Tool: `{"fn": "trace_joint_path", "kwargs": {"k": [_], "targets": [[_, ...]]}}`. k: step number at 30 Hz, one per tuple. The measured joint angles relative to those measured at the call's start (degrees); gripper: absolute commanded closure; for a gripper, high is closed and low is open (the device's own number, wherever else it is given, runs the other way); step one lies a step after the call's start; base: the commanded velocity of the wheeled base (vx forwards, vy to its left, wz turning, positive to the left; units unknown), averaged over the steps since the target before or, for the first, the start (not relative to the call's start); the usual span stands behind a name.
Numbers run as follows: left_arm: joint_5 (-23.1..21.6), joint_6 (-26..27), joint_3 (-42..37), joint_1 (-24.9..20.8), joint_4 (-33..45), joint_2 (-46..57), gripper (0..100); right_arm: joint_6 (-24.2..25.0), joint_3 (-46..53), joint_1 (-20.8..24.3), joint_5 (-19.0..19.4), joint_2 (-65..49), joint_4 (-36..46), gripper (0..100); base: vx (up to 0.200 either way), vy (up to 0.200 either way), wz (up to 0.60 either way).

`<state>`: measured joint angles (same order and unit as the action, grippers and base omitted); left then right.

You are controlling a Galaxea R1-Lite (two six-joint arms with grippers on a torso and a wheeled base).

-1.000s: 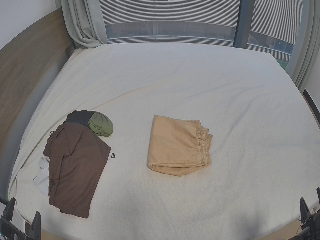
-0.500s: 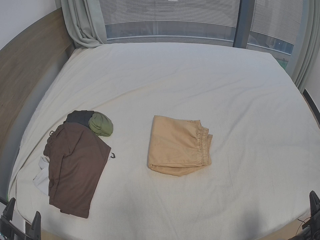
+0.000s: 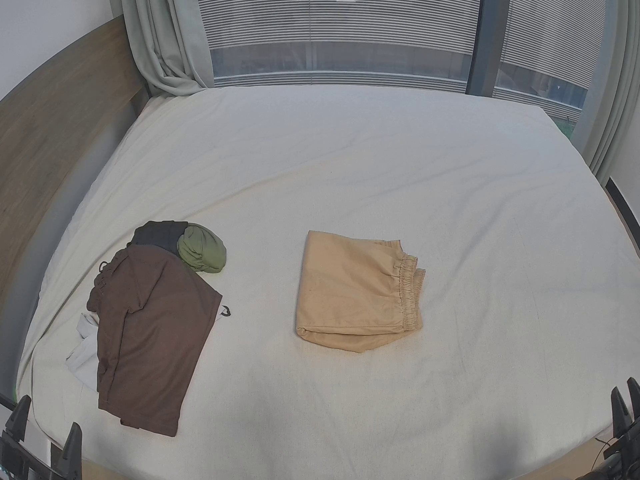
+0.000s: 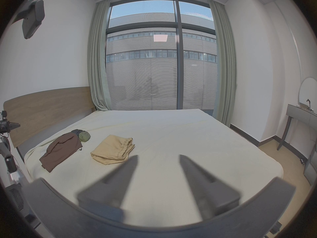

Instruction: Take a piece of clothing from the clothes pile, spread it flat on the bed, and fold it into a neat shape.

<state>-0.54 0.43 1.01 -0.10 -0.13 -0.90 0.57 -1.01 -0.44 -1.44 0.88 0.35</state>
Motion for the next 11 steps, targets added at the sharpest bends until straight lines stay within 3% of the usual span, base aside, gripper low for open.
{"fn": "trace_joint_path", "kwargs": {"k": [11], "targets": [[0.0,0.0,0.0,0.0,0.0,0.0,0,0.0,0.0,0.0,0.0,0.0,0.0,0,0.000,0.000,0.00]]}}
